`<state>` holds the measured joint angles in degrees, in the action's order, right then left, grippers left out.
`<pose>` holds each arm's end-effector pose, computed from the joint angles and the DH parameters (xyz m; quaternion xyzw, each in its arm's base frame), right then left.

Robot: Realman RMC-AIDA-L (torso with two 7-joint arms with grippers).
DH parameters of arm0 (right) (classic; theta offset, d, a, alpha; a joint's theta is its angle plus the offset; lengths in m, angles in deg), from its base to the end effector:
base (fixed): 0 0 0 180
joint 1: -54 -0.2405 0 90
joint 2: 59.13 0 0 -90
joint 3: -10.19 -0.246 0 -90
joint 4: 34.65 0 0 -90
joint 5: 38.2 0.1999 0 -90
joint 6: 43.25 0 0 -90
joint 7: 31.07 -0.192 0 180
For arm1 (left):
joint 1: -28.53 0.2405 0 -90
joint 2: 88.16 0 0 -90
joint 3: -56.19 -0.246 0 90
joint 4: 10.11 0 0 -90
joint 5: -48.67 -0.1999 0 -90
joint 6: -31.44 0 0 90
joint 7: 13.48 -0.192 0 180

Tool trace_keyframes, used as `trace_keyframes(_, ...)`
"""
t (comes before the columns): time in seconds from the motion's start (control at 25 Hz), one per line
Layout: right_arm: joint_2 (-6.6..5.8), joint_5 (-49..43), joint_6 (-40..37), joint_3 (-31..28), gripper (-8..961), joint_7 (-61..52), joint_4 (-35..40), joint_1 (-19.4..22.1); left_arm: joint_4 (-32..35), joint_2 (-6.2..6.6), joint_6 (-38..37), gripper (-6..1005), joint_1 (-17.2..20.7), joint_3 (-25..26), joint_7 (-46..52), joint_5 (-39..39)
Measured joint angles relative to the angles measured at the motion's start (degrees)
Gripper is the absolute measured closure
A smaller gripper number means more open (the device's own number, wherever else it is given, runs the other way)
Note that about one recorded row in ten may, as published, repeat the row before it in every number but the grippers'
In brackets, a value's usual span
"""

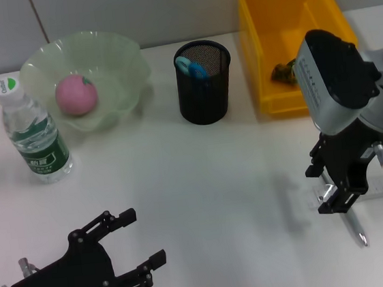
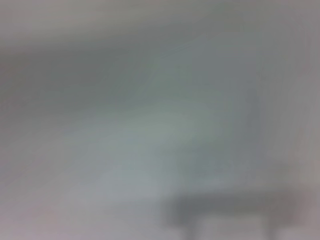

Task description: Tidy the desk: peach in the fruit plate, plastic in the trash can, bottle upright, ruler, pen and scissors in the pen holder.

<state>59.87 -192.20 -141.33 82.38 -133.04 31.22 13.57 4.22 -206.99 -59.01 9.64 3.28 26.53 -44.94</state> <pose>0.2245 0.3347 -0.0345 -0.9635 0.0338 -0.2655 0.0069 -0.2592 0.2423 -0.0864 -0.9224 -0.1279 -0.3229 0.1688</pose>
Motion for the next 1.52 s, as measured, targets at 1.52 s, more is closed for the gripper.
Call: trace_keyframes(1.52, 0.0, -1.49, 5.3, 4.54, 316, 0.63, -3.38, 0.36, 0.16, 0.19, -0.83, 169, 0.05, 0.0, 0.59, 0.36)
